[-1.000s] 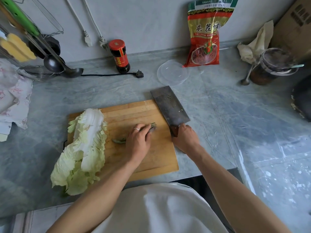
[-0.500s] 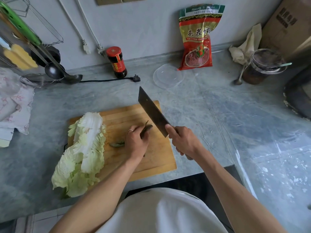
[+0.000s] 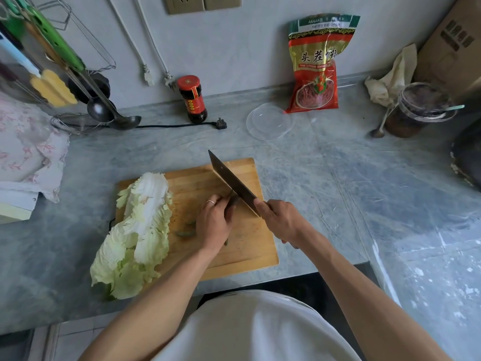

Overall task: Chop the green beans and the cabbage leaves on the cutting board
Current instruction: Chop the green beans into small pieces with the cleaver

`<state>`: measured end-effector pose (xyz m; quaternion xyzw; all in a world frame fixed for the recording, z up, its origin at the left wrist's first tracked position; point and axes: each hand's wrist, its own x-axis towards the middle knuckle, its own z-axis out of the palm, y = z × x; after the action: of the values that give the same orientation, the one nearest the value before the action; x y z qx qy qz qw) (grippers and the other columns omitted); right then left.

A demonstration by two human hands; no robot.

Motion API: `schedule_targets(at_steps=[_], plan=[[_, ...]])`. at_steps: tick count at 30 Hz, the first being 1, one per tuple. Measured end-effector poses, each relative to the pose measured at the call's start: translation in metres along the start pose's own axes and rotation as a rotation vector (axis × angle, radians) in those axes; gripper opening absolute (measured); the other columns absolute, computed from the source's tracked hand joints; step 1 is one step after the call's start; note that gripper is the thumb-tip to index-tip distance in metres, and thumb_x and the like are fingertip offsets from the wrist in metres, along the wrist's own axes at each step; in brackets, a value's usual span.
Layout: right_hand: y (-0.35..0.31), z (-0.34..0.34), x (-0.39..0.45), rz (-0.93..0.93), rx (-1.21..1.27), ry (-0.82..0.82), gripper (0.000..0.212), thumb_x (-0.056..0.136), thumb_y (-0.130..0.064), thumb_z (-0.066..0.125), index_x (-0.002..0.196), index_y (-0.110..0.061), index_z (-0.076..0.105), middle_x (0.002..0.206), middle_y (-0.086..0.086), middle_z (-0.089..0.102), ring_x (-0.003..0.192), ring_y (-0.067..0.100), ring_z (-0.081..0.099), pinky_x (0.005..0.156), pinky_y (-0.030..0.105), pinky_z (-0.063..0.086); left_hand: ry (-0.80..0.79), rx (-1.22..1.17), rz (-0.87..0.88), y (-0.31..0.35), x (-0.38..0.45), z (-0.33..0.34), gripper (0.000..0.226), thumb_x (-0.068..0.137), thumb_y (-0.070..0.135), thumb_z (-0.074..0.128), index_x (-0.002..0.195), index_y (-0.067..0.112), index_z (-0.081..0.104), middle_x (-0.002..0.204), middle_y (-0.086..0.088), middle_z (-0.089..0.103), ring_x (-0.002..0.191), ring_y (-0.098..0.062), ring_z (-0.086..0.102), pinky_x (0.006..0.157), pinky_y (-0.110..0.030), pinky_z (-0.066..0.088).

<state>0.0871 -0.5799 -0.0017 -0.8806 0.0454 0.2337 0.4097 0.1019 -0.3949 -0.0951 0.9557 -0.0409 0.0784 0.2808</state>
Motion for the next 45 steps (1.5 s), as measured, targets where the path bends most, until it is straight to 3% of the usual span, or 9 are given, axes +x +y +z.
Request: schedule_targets(at_steps=[3, 9, 13, 20, 24, 32, 37, 40, 45], plan=[[0.004, 0.001, -0.002, -0.061, -0.037, 0.096, 0.055, 0.103, -0.050, 0.038, 0.066, -0.009, 0.041, 0.058, 0.004, 0.044, 0.050, 0.016, 0.039, 0.050, 0.034, 0.037, 0.015, -0.025, -0.042, 0.002, 0.001, 0.002, 0.026, 0.094, 0.027, 0.066, 0.115, 0.012, 0.072, 0.102, -0.009, 0.067, 0.086, -0.030, 0.062, 0.070, -0.041, 0.054], [0.003, 0.007, -0.012, -0.103, -0.112, 0.105, 0.055, 0.103, -0.052, 0.038, 0.065, -0.011, 0.038, 0.056, 0.003, 0.045, 0.047, 0.017, 0.036, 0.046, 0.031, 0.031, 0.005, -0.067, -0.041, -0.001, 0.000, 0.007, 0.037, 0.098, 0.043, 0.048, 0.115, 0.021, 0.072, 0.103, -0.008, 0.068, 0.090, -0.025, 0.060, 0.080, -0.043, 0.053], [0.004, 0.010, -0.014, -0.094, -0.127, 0.110, 0.057, 0.101, -0.056, 0.035, 0.066, -0.011, 0.039, 0.058, 0.005, 0.048, 0.048, 0.019, 0.040, 0.048, 0.034, 0.035, 0.000, -0.019, -0.023, -0.003, 0.000, 0.007, 0.026, 0.099, 0.033, 0.057, 0.116, 0.021, 0.073, 0.099, -0.007, 0.070, 0.087, -0.026, 0.061, 0.079, -0.043, 0.052], [0.000, 0.010, -0.016, -0.065, -0.134, 0.076, 0.058, 0.101, -0.058, 0.032, 0.068, -0.012, 0.040, 0.062, 0.006, 0.051, 0.049, 0.019, 0.043, 0.049, 0.032, 0.035, -0.034, 0.142, -0.014, -0.002, 0.001, 0.010, 0.027, 0.100, 0.032, 0.050, 0.112, 0.022, 0.071, 0.100, -0.010, 0.070, 0.089, -0.030, 0.062, 0.080, -0.041, 0.049], [-0.002, 0.009, -0.016, -0.057, -0.134, 0.062, 0.057, 0.102, -0.057, 0.031, 0.070, -0.011, 0.042, 0.063, 0.006, 0.052, 0.049, 0.018, 0.044, 0.047, 0.031, 0.035, -0.011, 0.126, 0.002, 0.002, 0.000, 0.008, 0.018, 0.096, 0.023, 0.062, 0.110, 0.020, 0.073, 0.099, -0.011, 0.069, 0.089, -0.030, 0.061, 0.080, -0.041, 0.049], [-0.007, 0.012, -0.017, -0.056, -0.076, 0.067, 0.055, 0.104, -0.050, 0.035, 0.066, -0.010, 0.040, 0.061, 0.008, 0.049, 0.048, 0.020, 0.040, 0.048, 0.033, 0.036, 0.002, 0.013, -0.053, -0.001, 0.000, 0.015, 0.026, 0.098, 0.032, 0.053, 0.109, 0.023, 0.074, 0.100, -0.006, 0.067, 0.089, -0.026, 0.059, 0.082, -0.039, 0.047], [-0.013, 0.009, -0.024, -0.083, -0.125, 0.051, 0.046, 0.107, -0.044, 0.031, 0.066, -0.023, 0.030, 0.066, 0.009, 0.047, 0.053, 0.025, 0.044, 0.051, 0.043, 0.046, 0.000, -0.013, -0.057, -0.004, 0.000, 0.018, 0.022, 0.097, 0.027, 0.057, 0.111, 0.022, 0.074, 0.101, -0.005, 0.067, 0.090, -0.024, 0.058, 0.082, -0.035, 0.045], [-0.009, 0.014, -0.018, -0.043, -0.131, 0.066, 0.056, 0.102, -0.058, 0.028, 0.071, -0.014, 0.041, 0.064, 0.004, 0.051, 0.049, 0.018, 0.044, 0.046, 0.032, 0.035, 0.006, -0.018, -0.071, -0.005, 0.001, 0.018, 0.029, 0.097, 0.033, 0.052, 0.113, 0.023, 0.073, 0.101, -0.005, 0.067, 0.093, -0.024, 0.058, 0.083, -0.039, 0.047], [-0.007, 0.018, -0.012, -0.054, -0.140, 0.071, 0.055, 0.102, -0.059, 0.027, 0.070, -0.016, 0.040, 0.063, 0.004, 0.049, 0.047, 0.016, 0.042, 0.046, 0.029, 0.031, 0.021, -0.016, -0.060, -0.004, 0.002, 0.019, 0.024, 0.097, 0.029, 0.057, 0.114, 0.025, 0.074, 0.101, -0.003, 0.067, 0.093, -0.021, 0.056, 0.084, -0.038, 0.046]])
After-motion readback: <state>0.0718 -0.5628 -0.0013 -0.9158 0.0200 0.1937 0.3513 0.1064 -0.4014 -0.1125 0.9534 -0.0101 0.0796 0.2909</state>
